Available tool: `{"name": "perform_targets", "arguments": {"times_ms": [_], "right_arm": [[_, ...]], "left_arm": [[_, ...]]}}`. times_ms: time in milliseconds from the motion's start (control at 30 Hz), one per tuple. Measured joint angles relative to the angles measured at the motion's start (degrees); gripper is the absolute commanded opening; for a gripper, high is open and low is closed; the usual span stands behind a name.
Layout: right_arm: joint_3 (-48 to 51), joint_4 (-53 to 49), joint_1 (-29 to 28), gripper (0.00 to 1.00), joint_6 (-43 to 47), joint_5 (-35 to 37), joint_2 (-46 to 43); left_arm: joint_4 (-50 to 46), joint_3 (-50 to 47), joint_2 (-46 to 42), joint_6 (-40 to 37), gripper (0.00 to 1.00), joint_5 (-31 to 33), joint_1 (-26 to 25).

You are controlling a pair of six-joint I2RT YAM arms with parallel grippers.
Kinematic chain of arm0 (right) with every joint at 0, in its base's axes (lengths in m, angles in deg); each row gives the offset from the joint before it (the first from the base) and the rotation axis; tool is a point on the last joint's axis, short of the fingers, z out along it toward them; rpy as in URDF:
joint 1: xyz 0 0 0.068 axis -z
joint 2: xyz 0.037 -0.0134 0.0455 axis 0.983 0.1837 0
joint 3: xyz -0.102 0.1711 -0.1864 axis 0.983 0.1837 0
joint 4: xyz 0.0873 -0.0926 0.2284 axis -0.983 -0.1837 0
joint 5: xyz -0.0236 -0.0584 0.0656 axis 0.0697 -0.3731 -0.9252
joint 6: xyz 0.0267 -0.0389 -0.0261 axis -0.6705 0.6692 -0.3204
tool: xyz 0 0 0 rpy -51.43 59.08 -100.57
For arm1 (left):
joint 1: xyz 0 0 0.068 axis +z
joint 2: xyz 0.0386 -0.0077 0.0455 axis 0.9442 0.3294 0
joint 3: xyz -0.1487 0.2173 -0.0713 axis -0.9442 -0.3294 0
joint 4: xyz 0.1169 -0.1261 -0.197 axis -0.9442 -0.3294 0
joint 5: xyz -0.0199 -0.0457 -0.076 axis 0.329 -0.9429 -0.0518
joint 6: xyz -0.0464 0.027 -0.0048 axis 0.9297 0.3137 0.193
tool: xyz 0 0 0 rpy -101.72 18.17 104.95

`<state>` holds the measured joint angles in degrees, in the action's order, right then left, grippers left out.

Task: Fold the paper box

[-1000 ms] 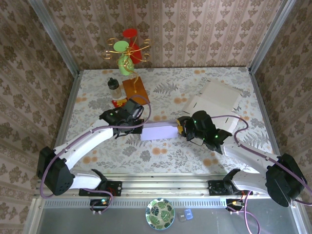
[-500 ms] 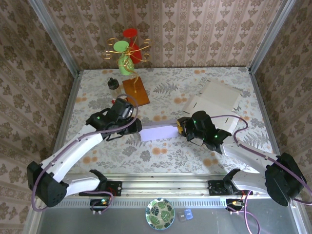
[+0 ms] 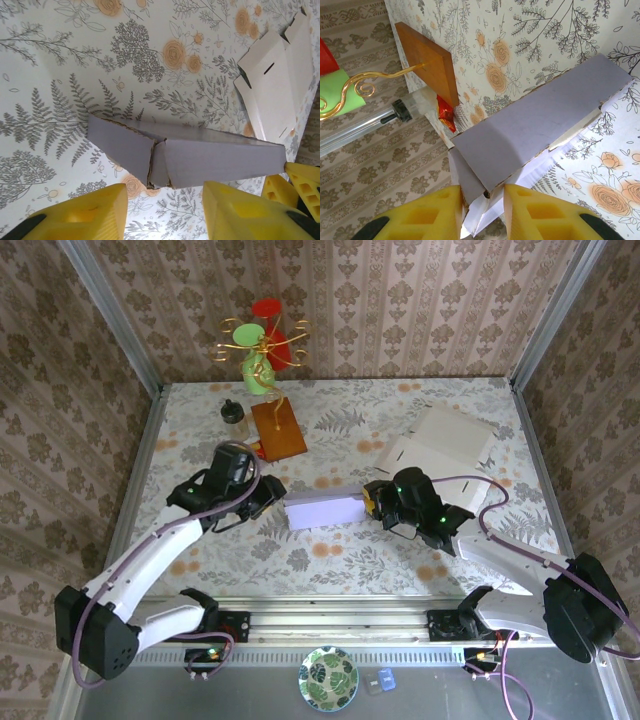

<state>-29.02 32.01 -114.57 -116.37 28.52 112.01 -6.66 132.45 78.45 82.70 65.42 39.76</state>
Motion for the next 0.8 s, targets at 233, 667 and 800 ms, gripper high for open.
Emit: {"name": "perform_targets", "arguments": {"times_ms": [233, 667, 800], "right_arm": [[0.0, 0.0, -0.02, 0.28, 0.0, 0.0, 0.0], [0.0, -0.22, -0.02, 0.28, 0.0, -0.02, 0.07], [0.0, -0.57, -0.02, 0.28, -0.02, -0.09, 0.07]], "left_arm": [[3.69, -3.13, 0.66, 2.36, 0.38, -1.66, 0.81], [7.34, -6.32, 0.15, 3.67, 0.31, -2.93, 1.11], [8.04, -7.15, -0.17, 3.69, 0.3, -3.17, 1.25]]}}
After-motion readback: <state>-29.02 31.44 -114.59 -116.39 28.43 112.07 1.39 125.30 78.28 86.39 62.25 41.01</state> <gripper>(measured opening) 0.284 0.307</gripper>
